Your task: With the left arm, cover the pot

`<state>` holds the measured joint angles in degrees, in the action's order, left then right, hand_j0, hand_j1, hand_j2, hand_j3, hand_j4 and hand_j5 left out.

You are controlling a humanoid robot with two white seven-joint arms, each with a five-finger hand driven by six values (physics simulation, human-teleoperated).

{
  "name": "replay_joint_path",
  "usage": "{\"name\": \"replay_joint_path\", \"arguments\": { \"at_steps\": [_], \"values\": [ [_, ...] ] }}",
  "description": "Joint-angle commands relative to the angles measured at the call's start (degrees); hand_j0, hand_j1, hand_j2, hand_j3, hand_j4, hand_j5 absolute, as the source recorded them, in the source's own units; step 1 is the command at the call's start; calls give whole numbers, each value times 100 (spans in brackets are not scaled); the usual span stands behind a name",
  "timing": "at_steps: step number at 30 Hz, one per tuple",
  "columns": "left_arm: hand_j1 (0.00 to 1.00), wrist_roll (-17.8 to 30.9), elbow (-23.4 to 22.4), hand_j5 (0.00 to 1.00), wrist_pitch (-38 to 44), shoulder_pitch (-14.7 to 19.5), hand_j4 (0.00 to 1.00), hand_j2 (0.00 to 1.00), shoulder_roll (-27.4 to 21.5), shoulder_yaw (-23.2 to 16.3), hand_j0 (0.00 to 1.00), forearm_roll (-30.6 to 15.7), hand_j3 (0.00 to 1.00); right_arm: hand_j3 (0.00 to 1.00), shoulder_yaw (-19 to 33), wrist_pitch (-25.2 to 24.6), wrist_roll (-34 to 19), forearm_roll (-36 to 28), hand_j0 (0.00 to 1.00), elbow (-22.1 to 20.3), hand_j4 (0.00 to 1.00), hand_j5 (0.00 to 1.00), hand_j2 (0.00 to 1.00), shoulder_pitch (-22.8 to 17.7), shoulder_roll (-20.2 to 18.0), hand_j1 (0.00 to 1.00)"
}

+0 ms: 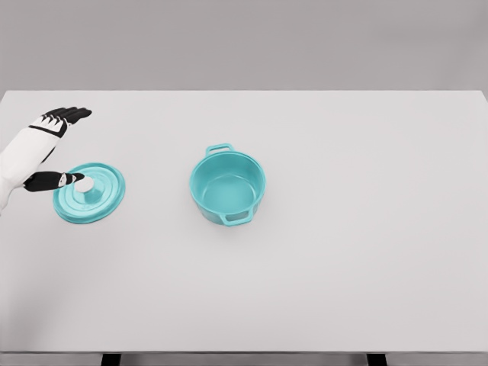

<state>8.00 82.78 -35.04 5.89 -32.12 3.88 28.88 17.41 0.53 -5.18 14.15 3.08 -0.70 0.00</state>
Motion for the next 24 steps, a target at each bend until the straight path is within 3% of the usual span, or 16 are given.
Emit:
{"name": "replay_joint_path", "arguments": {
  "at_steps": [1, 8, 12, 14, 15, 17, 20, 22, 24],
  "values": [
    [100, 0, 10, 100, 4, 0, 100, 100, -5, 7, 100, -41, 100, 100, 0, 0, -1, 0, 100, 0, 100, 100, 100, 0, 0, 100],
    [100, 0, 19, 100, 4, 44, 100, 100, -23, -2, 100, 12, 100, 100, 0, 0, -1, 0, 100, 0, 100, 100, 100, 0, 0, 100],
    [100, 35, -34, 100, 4, 290, 100, 100, -181, -1, 100, 601, 100, 100, 0, 0, -1, 0, 100, 8, 100, 100, 100, 0, 0, 100],
    [100, 1113, -34, 100, 4, 474, 100, 100, -532, 16, 100, 557, 100, 100, 0, 0, -1, 0, 100, 0, 100, 100, 100, 0, 0, 100],
    [100, 1853, -34, 100, 4, 703, 100, 100, -533, 16, 100, 522, 100, 100, 0, 0, -1, 0, 100, 0, 100, 100, 100, 0, 0, 100],
    [100, 2700, 28, 100, 4, 765, 100, 100, -506, 156, 100, 338, 100, 100, 0, 0, -1, 0, 100, 0, 100, 100, 100, 0, 0, 100],
    [100, 2700, 282, 100, 4, 730, 100, 100, -497, 227, 100, -163, 100, 100, 0, 0, -1, 0, 100, 0, 100, 100, 100, 9, 0, 100],
    [100, 2700, 414, 100, 4, 712, 100, 100, -533, 192, 100, -831, 100, 100, 0, 0, -1, 0, 100, 0, 100, 100, 100, 0, 0, 100],
    [100, 2700, 370, 100, 4, 773, 100, 100, -541, 209, 100, -911, 100, 100, 0, 0, -1, 0, 100, 8, 100, 100, 100, 0, 0, 100]
  ]
}}
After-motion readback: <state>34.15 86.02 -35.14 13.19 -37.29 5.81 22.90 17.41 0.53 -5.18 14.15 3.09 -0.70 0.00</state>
